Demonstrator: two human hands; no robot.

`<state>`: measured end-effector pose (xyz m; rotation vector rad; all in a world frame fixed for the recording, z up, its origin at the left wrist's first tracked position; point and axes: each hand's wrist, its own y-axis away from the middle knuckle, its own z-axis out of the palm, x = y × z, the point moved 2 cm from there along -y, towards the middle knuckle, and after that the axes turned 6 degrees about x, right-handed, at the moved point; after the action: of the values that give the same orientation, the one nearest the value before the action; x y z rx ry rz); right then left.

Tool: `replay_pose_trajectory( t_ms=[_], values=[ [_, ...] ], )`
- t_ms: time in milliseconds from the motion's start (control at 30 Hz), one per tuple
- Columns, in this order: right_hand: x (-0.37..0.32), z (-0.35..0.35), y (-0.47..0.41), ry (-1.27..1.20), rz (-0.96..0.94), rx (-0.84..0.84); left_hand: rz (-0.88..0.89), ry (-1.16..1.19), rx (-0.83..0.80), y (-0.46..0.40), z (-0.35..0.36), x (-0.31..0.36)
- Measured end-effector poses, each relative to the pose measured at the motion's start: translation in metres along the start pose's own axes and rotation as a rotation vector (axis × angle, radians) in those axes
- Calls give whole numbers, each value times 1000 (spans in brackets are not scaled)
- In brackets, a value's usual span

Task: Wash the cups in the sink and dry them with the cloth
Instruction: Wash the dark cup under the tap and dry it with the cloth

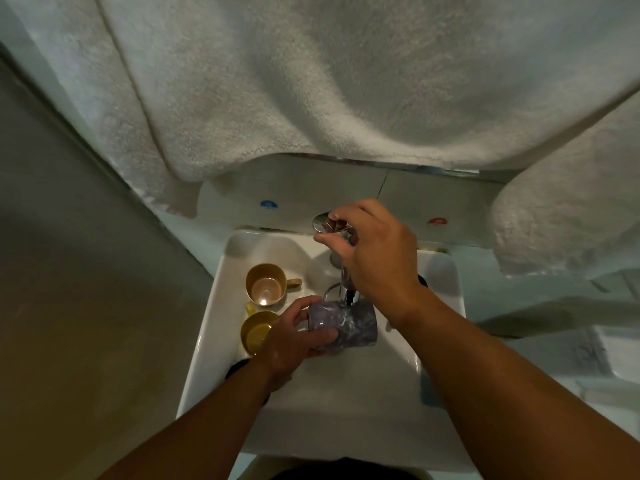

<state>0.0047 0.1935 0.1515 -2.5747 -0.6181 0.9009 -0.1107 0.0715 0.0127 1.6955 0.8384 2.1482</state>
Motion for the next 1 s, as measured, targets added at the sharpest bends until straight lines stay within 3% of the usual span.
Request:
replay_pose_trajectory(
  t_ms=[367, 467, 533, 667, 767, 867, 1000],
  values=[
    [2, -2, -2, -17, 18, 14, 7, -4, 38, 4, -1, 2],
    [0, -8, -1, -83, 72, -70, 4, -24, 29, 7, 1, 4],
    [3, -14, 11, -171, 145, -138, 2, -20, 21, 10, 1, 4],
    [29, -18, 77, -265, 440, -102, 52, -30, 30, 19, 0, 1],
    [52, -5, 124, -283, 706, -285, 64, -4, 74, 25, 0, -7],
    [56, 10, 141, -341, 747, -406, 75, 26, 126, 29, 1, -10],
    [53, 26, 140, -431, 710, -403, 74, 53, 184, 32, -4, -10]
  ],
)
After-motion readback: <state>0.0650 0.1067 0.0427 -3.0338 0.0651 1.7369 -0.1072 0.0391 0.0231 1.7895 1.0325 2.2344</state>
